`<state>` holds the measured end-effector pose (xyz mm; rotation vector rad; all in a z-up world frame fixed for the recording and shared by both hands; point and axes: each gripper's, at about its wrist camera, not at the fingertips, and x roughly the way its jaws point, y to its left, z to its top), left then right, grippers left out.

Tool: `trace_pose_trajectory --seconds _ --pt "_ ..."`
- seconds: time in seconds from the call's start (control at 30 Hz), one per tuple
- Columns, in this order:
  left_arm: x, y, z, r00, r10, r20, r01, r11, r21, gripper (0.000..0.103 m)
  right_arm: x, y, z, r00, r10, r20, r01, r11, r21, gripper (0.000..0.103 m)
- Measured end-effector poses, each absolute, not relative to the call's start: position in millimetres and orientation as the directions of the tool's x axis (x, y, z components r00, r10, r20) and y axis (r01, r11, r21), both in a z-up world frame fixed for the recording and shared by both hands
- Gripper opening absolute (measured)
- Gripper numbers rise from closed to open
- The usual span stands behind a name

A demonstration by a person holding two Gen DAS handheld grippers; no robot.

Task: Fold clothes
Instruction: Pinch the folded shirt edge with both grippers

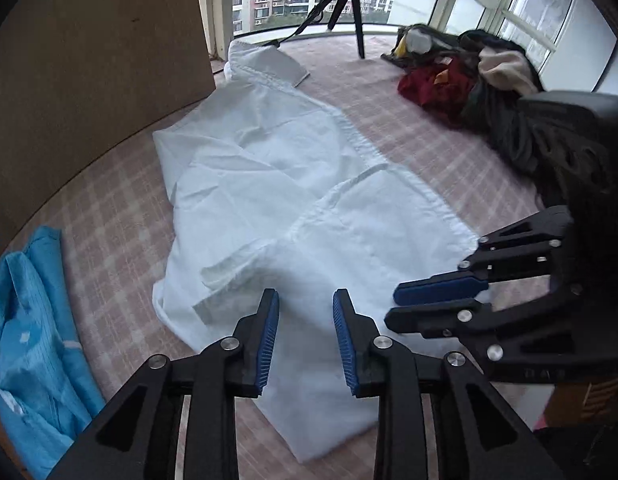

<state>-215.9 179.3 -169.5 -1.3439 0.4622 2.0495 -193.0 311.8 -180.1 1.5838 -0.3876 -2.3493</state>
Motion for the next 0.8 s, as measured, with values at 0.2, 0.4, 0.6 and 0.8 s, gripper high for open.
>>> trace_pose_trajectory --seconds 0.2,0.4,0.6,0.8 --pt "-240 152 -170 -0.292 0.301 -0.908 -0.597 -0.799 -0.072 0.019 -210 328 -184 -0.392 -0.31 -0.866 -0.007 -0.941 0.339 0.003" --pt "-220 99 -142 -0.228 0.47 -0.853 -0.56 -0.78 -0.28 0.03 -202 332 -150 -0.452 -0.335 -0.827 0.025 -0.931 0.364 0.005" --pt "-201 109 -187 -0.125 0.437 -0.891 -0.51 -0.799 -0.32 0.03 -220 302 -167 -0.389 -0.357 -0.849 0.084 -0.932 0.353 0.005" --pt "-192 120 -210 -0.123 0.416 -0.901 -0.494 -0.813 -0.307 0.008 -240 279 -191 -0.356 -0.281 -0.891 0.122 -0.959 0.254 0.003"
